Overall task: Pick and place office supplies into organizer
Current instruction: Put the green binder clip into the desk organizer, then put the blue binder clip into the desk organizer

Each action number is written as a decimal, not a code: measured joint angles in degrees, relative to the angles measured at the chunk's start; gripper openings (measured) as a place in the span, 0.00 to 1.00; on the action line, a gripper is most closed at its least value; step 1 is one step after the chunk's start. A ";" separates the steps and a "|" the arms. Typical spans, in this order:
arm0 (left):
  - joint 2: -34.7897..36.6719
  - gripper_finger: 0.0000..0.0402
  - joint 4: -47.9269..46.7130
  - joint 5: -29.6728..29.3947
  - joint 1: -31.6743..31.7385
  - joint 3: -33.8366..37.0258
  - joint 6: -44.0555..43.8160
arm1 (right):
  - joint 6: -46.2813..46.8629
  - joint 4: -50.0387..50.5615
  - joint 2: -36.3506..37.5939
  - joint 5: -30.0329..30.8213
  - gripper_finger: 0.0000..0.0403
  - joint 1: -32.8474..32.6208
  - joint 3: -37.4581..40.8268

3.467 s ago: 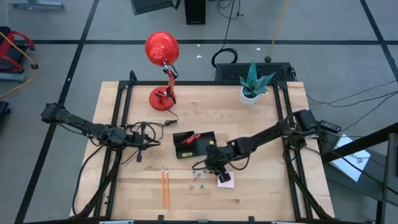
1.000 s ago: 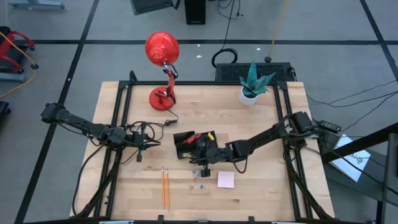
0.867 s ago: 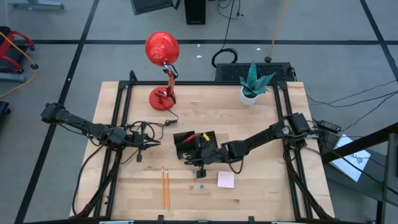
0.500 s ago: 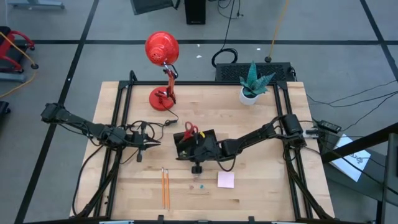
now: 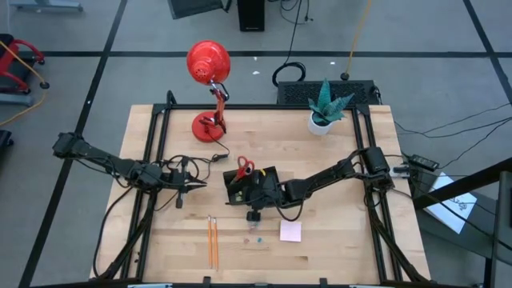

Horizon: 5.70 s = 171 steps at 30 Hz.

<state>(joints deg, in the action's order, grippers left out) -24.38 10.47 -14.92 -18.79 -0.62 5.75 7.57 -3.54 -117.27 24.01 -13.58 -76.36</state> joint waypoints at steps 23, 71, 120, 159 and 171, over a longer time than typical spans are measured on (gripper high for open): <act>0.01 0.08 0.15 0.00 0.01 0.00 -0.08 | 6.34 5.29 -0.52 -6.64 0.12 1.95 0.00; 0.02 0.08 -0.47 0.00 0.01 0.00 -0.76 | -10.93 9.13 22.63 -15.50 0.40 -3.52 0.04; 0.02 0.08 -1.80 -0.11 0.01 0.00 -0.04 | -38.46 13.73 2.92 -45.07 0.40 4.40 0.11; -0.10 0.08 -2.78 -0.09 -0.01 0.00 -0.01 | -36.88 8.47 -0.59 -45.68 0.17 4.22 4.96; -0.10 0.08 -2.98 -0.09 0.01 0.00 -0.06 | -34.69 8.12 -0.31 -45.03 0.14 4.09 4.81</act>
<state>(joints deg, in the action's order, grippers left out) -24.48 7.48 -15.00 -18.79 -0.62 5.69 -27.12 4.58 -117.58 -21.03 -9.49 -71.55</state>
